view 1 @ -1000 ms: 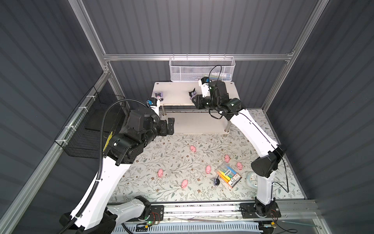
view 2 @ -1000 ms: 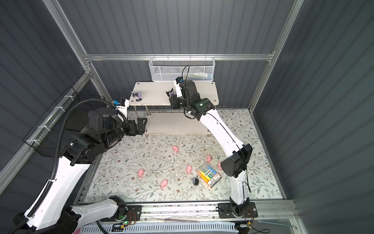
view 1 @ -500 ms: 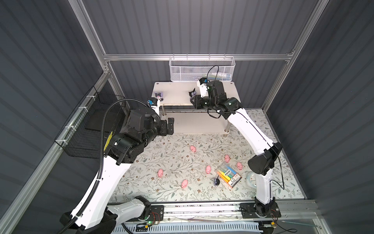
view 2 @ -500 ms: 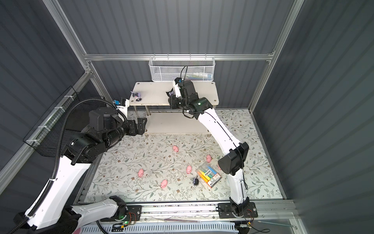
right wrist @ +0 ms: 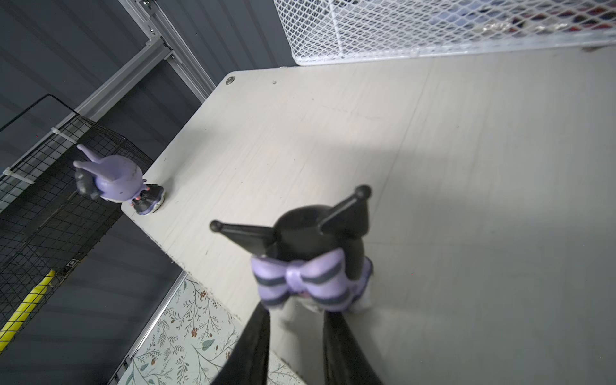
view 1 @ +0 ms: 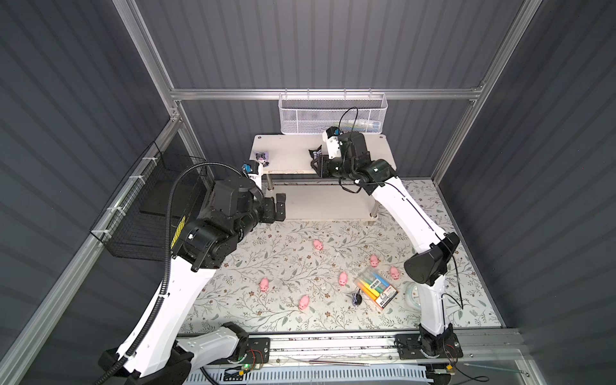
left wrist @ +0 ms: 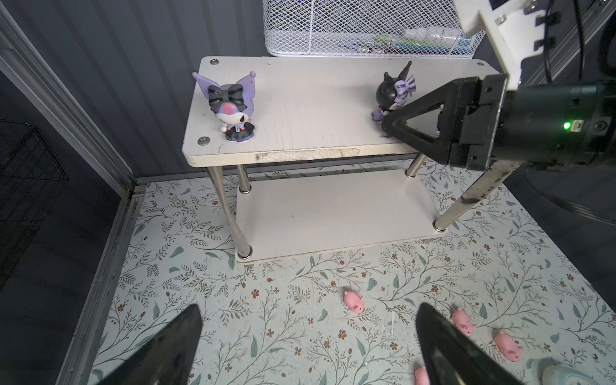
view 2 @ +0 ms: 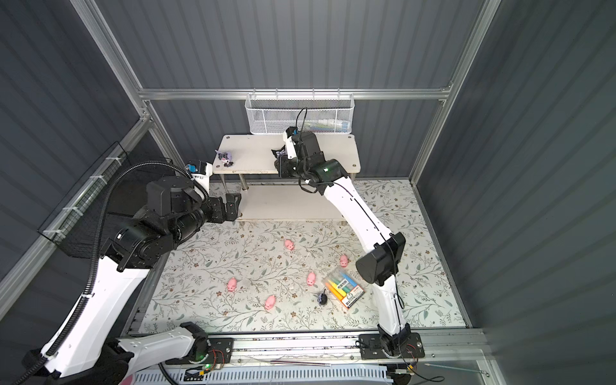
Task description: Place and organize the plastic toys onto the shelf
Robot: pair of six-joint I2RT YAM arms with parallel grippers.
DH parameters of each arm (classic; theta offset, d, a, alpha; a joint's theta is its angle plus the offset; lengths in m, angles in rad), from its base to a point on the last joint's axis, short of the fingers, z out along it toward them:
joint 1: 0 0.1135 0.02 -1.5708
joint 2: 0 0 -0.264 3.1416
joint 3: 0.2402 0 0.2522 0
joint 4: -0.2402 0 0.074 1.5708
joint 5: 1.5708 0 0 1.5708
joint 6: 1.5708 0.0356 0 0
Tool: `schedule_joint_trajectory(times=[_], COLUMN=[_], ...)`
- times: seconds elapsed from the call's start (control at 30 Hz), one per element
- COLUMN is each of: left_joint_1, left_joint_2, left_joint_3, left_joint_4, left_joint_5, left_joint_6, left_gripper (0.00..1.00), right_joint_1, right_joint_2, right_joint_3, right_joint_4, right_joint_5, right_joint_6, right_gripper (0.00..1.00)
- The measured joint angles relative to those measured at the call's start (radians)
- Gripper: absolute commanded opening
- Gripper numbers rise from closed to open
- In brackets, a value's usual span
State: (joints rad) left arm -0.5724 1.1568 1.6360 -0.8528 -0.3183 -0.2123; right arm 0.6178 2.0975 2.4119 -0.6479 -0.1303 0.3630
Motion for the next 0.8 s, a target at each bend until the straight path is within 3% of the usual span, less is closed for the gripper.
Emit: schedule_joint_trajectory(times=[0.8], left_joint_1=[0.000], left_joint_2=[-0.014], left_joint_3=[-0.001], left_joint_4=[-0.001], left_joint_5=[-0.015], left_joint_6=[0.003], left_gripper=[1.00], right_joint_1=[0.004], right_joint_2=[0.022], right_joint_3=[0.051], right_joint_4=[-0.019], right_joint_5=[-0.018], right_joint_6=[0.023], right_gripper=[0.33])
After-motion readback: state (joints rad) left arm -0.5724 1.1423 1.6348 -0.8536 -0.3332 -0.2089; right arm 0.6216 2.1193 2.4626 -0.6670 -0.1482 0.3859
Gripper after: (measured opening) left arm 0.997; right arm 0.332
